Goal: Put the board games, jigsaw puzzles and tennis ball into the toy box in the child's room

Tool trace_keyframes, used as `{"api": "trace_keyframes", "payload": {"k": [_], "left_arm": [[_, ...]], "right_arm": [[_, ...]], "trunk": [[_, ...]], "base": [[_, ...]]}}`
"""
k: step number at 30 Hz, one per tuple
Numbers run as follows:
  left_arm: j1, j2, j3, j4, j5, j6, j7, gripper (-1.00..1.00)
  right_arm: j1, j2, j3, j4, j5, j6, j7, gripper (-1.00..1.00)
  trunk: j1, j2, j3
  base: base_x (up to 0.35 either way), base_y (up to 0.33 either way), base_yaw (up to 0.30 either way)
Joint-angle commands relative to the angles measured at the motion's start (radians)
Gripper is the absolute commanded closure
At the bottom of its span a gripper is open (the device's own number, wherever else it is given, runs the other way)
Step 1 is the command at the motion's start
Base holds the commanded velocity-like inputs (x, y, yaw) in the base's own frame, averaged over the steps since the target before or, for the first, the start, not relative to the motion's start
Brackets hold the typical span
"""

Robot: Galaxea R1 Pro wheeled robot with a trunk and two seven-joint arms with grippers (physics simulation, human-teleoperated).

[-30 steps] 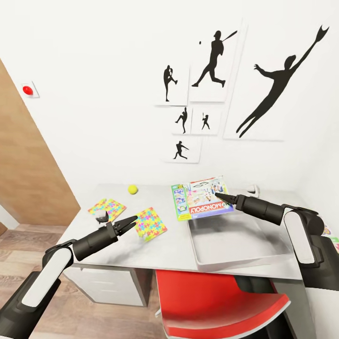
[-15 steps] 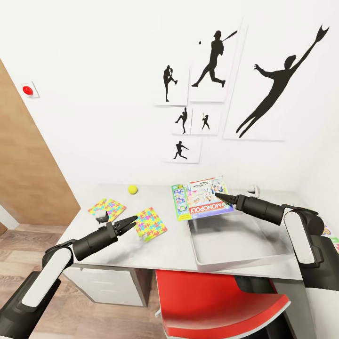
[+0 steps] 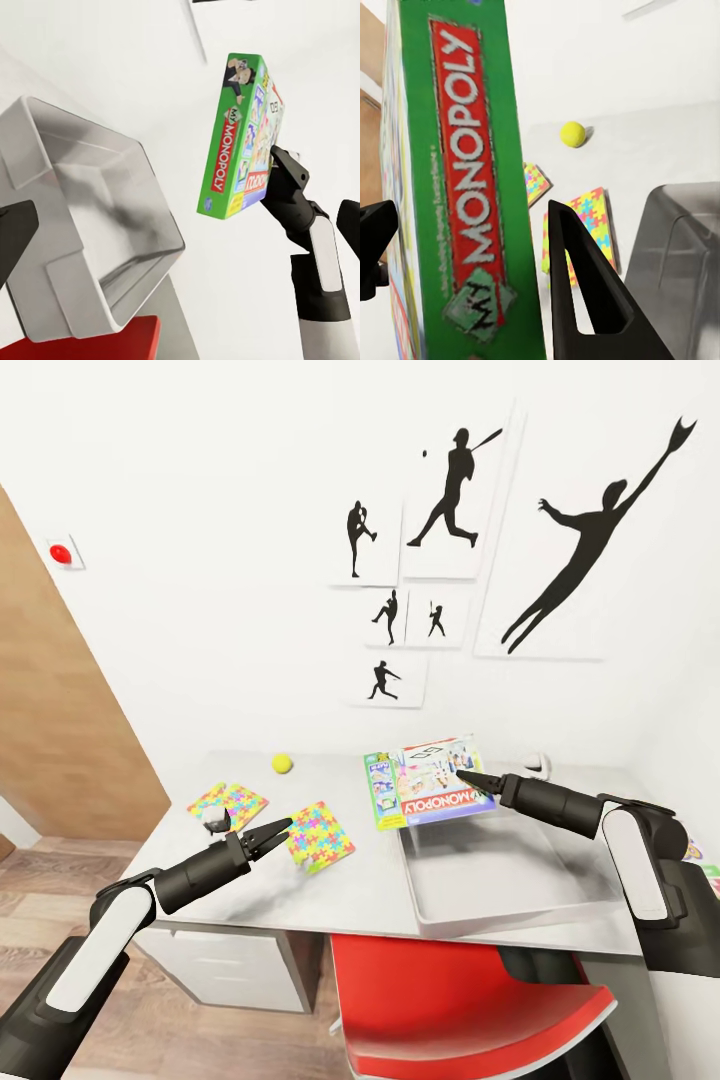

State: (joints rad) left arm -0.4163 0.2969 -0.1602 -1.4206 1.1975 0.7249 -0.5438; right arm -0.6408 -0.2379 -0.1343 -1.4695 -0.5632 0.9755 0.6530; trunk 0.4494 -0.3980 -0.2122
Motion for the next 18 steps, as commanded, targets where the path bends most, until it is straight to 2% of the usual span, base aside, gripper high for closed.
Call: {"api": "trace_keyframes", "payload": {"k": [1,15,18], "left_arm": [[-0.001,0.001,-0.001,0.000,0.007,0.005,0.001,-1.00],[-0.001,0.001,-0.001,0.000,0.007,0.005,0.001,-1.00],[-0.001,0.001,-0.001,0.000,0.007,0.005,0.001,-1.00]], "right_arm": [[-0.001,0.000,-0.001,0.000,0.000,0.006,0.004,1.00],[-0.001,0.000,-0.002,0.004,0.001,0.008,0.001,1.00],[-0.002,0.000,-0.002,0.011,0.001,0.009,-0.020,1.00]], "trunk": [[0.001,-0.002,-0.002],[0.001,-0.002,-0.001],[0.001,-0.002,-0.001]], "base": [[0.000,0.000,0.000],[0.000,0.000,0.000],[0.000,0.000,0.000]]}}
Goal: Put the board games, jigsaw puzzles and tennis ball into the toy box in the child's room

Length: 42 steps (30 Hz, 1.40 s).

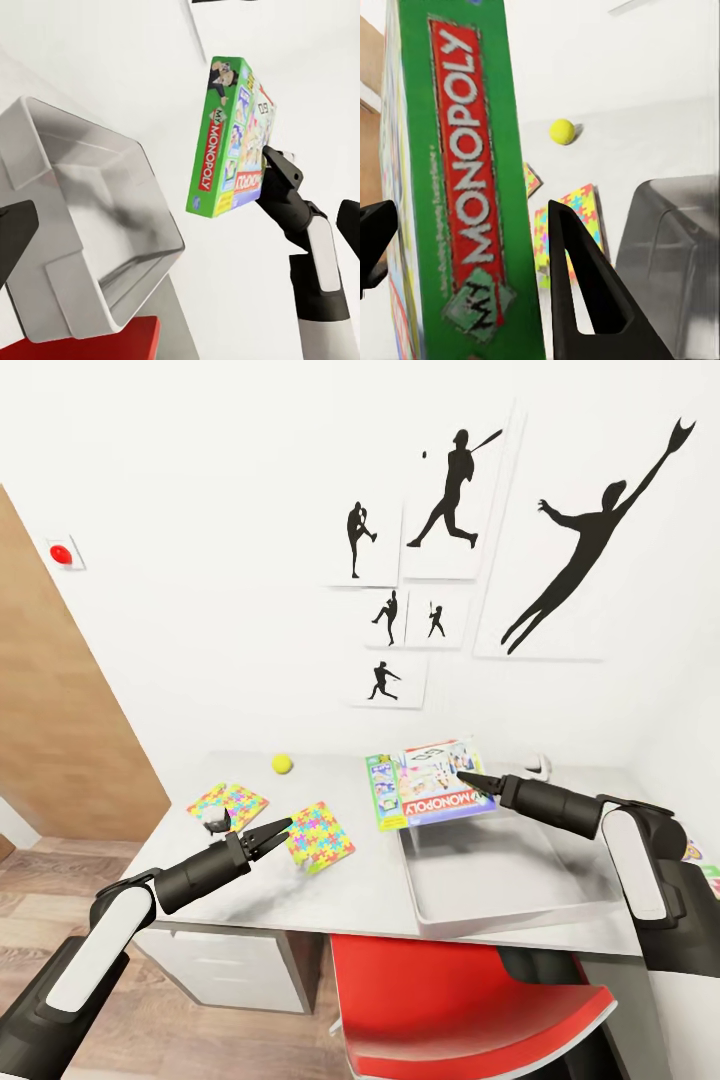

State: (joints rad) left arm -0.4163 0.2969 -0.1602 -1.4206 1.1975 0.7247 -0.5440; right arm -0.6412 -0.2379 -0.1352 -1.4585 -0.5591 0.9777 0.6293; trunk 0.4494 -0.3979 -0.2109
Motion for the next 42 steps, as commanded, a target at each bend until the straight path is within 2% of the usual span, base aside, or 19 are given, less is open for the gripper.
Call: {"api": "trace_keyframes", "payload": {"k": [1,7,11,12,13,15,22,36,42], "left_arm": [[-0.001,0.001,-0.001,0.000,0.007,0.005,0.001,-1.00],[-0.001,0.001,-0.001,0.000,0.007,0.006,0.001,-1.00],[-0.001,0.001,-0.001,0.000,0.007,0.006,0.001,-1.00],[-0.001,0.001,-0.001,0.000,0.007,0.006,0.001,-1.00],[-0.001,0.001,-0.001,0.000,0.007,0.006,0.001,-1.00],[-0.001,0.001,-0.001,0.000,0.007,0.006,0.001,-1.00],[-0.001,0.001,-0.001,0.000,0.007,0.006,0.001,-1.00],[-0.001,0.001,-0.001,0.000,0.007,0.005,0.002,-1.00],[-0.001,0.001,-0.001,0.000,0.007,0.006,0.002,-1.00]], "right_arm": [[-0.001,0.000,-0.001,0.000,-0.003,0.007,0.004,1.00],[-0.001,-0.002,-0.001,0.041,-0.005,0.012,-0.046,1.00],[-0.001,-0.026,-0.001,0.059,-0.008,0.020,-0.054,1.00],[-0.001,-0.044,-0.001,0.065,-0.010,0.021,-0.047,1.00],[-0.001,-0.044,-0.001,0.065,-0.010,0.021,-0.047,1.00],[-0.001,-0.067,0.000,0.070,-0.010,0.023,-0.016,1.00],[-0.001,-0.098,-0.001,0.074,-0.010,0.024,0.074,1.00],[0.001,-0.109,-0.001,0.077,-0.009,0.024,0.106,1.00],[0.001,-0.110,-0.001,0.110,-0.008,0.024,0.107,1.00]], "trunk": [[0.001,-0.002,-0.002],[0.001,-0.002,-0.002],[0.001,-0.002,-0.002],[0.001,-0.002,-0.002],[0.001,-0.002,-0.002],[0.001,-0.002,-0.002],[0.001,-0.002,-0.002],[0.001,-0.002,-0.002],[0.001,-0.002,-0.004]], "base": [[0.000,0.000,0.000],[0.000,0.000,0.000],[0.000,0.000,0.000],[0.000,0.000,0.000],[0.000,0.000,0.000],[0.000,0.000,0.000],[0.000,0.000,0.000],[0.000,0.000,0.000],[0.000,0.000,0.000]]}}
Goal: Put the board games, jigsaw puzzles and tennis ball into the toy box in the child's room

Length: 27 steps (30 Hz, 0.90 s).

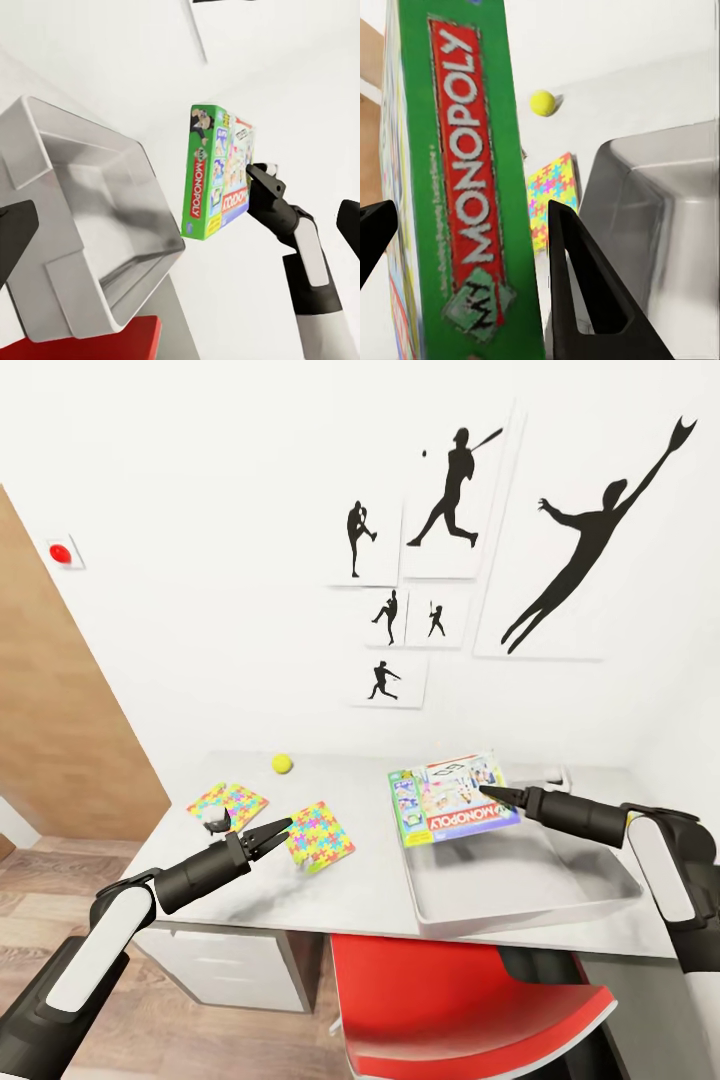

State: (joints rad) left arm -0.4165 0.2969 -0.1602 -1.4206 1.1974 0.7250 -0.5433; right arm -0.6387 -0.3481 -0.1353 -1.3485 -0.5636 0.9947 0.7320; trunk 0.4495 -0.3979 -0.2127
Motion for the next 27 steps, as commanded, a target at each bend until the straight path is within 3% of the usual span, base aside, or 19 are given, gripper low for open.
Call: {"api": "trace_keyframes", "payload": {"k": [1,27], "left_arm": [[-0.001,0.001,-0.001,0.000,0.007,0.005,0.001,-1.00],[-0.001,0.001,-0.001,0.000,0.007,0.005,0.001,-1.00]], "right_arm": [[-0.001,0.000,-0.001,0.008,-0.003,0.007,0.004,1.00],[-0.001,-0.003,-0.004,0.053,0.001,0.007,0.003,1.00]], "trunk": [[0.001,-0.002,-0.003],[0.001,-0.002,-0.041]], "base": [[0.000,0.000,0.000],[0.000,0.000,0.000]]}}
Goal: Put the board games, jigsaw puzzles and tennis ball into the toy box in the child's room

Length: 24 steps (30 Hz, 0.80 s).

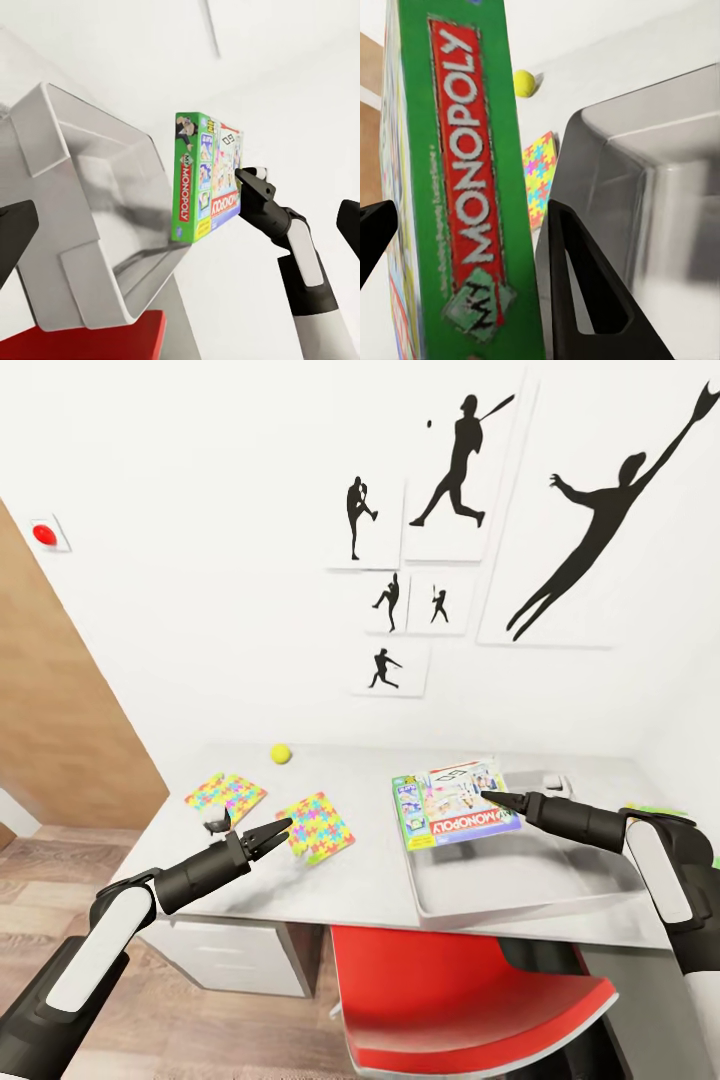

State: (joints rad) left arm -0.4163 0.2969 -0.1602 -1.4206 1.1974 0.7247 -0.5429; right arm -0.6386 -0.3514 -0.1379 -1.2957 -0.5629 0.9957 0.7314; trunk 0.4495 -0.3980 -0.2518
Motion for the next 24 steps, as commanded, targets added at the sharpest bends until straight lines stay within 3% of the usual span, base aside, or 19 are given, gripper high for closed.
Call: {"api": "trace_keyframes", "payload": {"k": [1,21,24], "left_arm": [[-0.001,0.001,-0.001,0.000,0.007,0.005,0.001,-1.00],[-0.001,0.001,-0.001,0.000,0.007,0.005,0.001,-1.00],[-0.001,0.001,-0.001,0.000,0.007,0.006,0.001,-1.00]], "right_arm": [[-0.001,0.000,-0.001,0.000,0.000,0.006,0.004,1.00],[-0.001,-0.026,-0.002,-0.001,0.000,0.006,0.004,1.00],[-0.001,-0.048,-0.003,-0.002,0.000,0.006,0.003,1.00]], "trunk": [[0.001,-0.002,-0.004],[0.001,-0.002,-0.036],[0.001,-0.002,-0.041]], "base": [[0.000,0.000,0.000],[0.000,0.000,0.000],[0.000,0.000,0.000]]}}
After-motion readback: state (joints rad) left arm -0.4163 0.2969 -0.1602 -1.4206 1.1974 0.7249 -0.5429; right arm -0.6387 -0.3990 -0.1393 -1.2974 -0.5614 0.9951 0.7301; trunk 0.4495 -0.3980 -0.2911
